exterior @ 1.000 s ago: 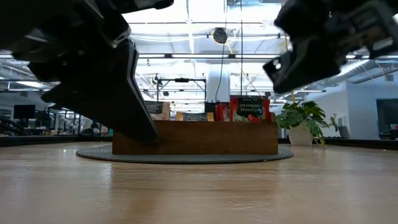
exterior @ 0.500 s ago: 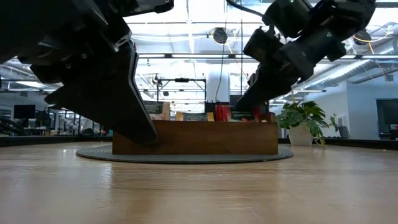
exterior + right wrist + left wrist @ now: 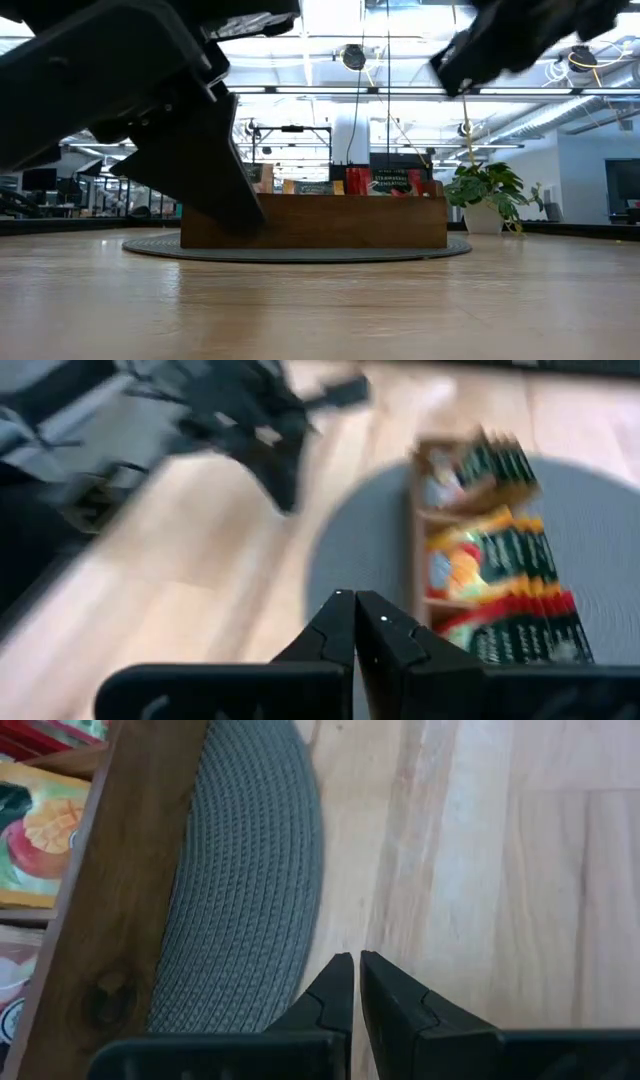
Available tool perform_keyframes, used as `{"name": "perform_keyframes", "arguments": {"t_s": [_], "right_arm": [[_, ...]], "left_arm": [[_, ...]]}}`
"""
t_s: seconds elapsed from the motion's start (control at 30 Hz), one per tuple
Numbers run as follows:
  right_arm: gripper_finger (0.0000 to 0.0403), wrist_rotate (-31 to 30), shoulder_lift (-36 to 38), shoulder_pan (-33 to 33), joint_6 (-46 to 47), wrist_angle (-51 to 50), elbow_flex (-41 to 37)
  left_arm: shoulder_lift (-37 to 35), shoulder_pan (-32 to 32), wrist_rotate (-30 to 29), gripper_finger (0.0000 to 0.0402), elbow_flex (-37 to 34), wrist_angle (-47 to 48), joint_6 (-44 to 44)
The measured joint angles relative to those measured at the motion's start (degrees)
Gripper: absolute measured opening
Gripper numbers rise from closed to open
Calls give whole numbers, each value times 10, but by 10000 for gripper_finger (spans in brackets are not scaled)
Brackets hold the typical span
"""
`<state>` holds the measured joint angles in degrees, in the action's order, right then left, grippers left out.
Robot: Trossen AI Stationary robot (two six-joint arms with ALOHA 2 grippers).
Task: Pick & Place Tea
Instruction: Return to Home Position
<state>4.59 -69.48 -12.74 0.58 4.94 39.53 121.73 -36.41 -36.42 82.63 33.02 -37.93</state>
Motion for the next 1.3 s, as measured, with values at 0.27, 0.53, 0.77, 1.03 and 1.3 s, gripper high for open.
{"name": "perform_keyframes", "arguments": {"t_s": [0.27, 0.53, 0.77, 1.03, 1.3], "right_arm": [[1, -123, 193, -84, 2, -19, -55], [0, -138, 305, -118, 7, 7, -148], [0, -137, 375, -118, -13, 80, -246], [0, -137, 427, -116, -32, 187, -327], [0, -136, 478, -105, -28, 167, -335]], "left_arm": [[0, 47, 70, 31, 1, -1, 84], [-52, 97, 136, 31, 74, 31, 274], [-245, 48, 38, 31, 43, -29, 415], [-482, 11, -41, 31, -234, -258, 383], [-657, -12, -72, 30, -510, -592, 466]]}}
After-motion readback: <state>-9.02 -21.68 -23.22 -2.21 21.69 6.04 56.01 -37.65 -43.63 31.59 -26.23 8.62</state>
